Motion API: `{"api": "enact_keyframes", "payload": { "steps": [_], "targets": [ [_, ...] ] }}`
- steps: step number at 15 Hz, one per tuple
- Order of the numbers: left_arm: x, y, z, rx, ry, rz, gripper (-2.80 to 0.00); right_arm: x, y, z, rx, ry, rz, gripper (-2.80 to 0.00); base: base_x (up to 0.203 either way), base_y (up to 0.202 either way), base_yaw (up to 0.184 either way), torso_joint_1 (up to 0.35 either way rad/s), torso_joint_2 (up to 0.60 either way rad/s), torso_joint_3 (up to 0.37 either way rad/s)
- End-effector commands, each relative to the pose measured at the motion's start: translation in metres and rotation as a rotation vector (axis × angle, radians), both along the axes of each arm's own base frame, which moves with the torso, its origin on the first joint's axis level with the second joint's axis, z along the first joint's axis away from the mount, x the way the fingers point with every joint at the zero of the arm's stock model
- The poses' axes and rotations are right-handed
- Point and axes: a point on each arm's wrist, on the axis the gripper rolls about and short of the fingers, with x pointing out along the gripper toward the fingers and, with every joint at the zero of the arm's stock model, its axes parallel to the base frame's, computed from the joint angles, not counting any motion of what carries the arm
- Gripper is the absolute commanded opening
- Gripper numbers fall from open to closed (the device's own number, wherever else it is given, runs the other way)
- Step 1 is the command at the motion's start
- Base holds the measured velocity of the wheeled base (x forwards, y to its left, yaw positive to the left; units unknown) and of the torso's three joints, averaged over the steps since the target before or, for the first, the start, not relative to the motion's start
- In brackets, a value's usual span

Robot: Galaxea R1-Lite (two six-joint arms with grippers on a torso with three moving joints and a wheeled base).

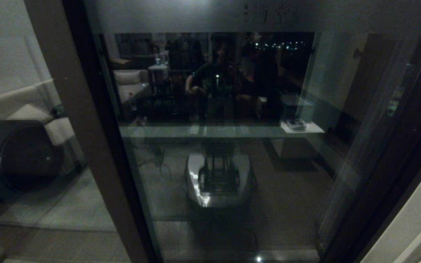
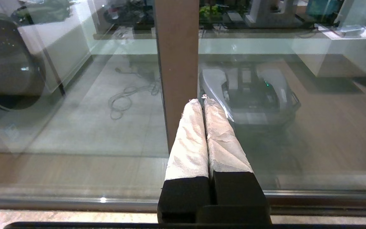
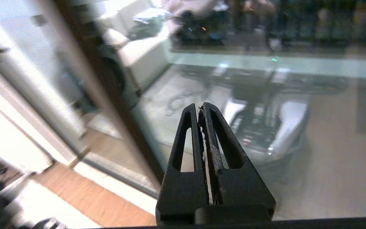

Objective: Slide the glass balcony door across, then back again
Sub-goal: Open the slid door

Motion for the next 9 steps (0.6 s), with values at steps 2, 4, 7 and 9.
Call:
{"api": "enact_keyframes", "payload": {
  "steps": [2, 4, 7, 9],
  "targets": [
    [0.000, 0.000, 0.000, 0.001, 0.000, 0.000, -2.80, -0.078, 0.022, -0.007, -0.010, -0.057, 0.007, -2.80, 0.000, 0.000, 0.000, 0.000, 0.00, 0.000],
    [0.000, 0.000, 0.000, 0.001, 0.000, 0.002, -2.80, -0.074, 0.021, -0.005, -0.005, -0.047, -0.029, -2.80, 0.000, 0.000, 0.000, 0.000, 0.00, 0.000],
    [0.000, 0.000, 0.000, 0.001, 0.000, 0.000, -2.80, -0.041, 0.010, 0.006, 0.003, -0.004, -0.075, -2.80, 0.000, 0.000, 0.000, 0.000, 0.00, 0.000],
    [0.000, 0.000, 0.000, 0.001, 0.000, 0.001, -2.80, -0.002, -0.001, 0.015, 0.016, 0.049, -0.078, -2.80, 0.000, 0.000, 0.000, 0.000, 0.00, 0.000]
  ]
}}
